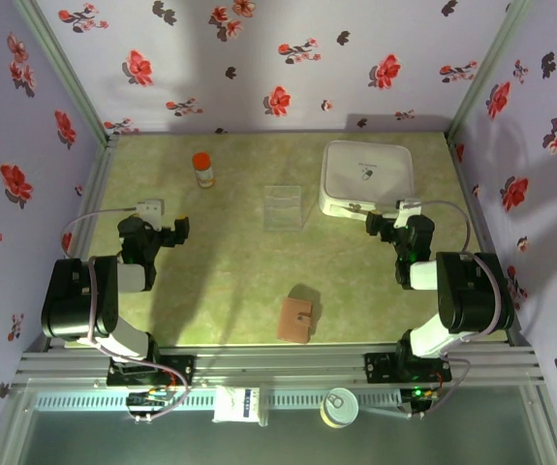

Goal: Take the credit cards out of the card holder

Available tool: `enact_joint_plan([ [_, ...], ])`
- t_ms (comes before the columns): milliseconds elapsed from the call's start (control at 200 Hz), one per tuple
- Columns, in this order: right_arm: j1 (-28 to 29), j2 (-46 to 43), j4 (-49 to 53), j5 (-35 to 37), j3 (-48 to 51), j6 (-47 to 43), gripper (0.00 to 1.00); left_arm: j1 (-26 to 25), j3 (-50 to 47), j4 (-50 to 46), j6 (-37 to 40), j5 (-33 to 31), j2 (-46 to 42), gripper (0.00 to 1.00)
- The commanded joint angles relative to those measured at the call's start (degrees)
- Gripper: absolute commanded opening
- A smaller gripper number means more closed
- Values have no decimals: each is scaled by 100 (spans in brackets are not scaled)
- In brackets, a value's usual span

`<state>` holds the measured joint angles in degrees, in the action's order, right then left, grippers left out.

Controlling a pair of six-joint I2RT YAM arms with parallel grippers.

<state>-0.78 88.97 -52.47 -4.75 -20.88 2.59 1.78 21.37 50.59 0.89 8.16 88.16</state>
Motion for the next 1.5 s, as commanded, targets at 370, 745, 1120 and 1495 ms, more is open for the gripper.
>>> enact_joint_plan([
  [370, 21, -964, 957, -68, -148, -133, 99, -19, -55, -190, -20, -504, -594, 100],
  [745, 668, -2489, 4374, 281, -1277, 471, 94, -494, 998, -3322, -895, -1643, -1940, 100],
  [1120, 1807, -2373, 6777, 97, -2410, 2616, 77, -972, 2374, -6212, -2010, -668, -2014, 96],
  [1495, 3825, -2102, 9107, 890, -3158, 3958, 76, -1231, 3581, -8304, -2224, 379, -1610, 93],
])
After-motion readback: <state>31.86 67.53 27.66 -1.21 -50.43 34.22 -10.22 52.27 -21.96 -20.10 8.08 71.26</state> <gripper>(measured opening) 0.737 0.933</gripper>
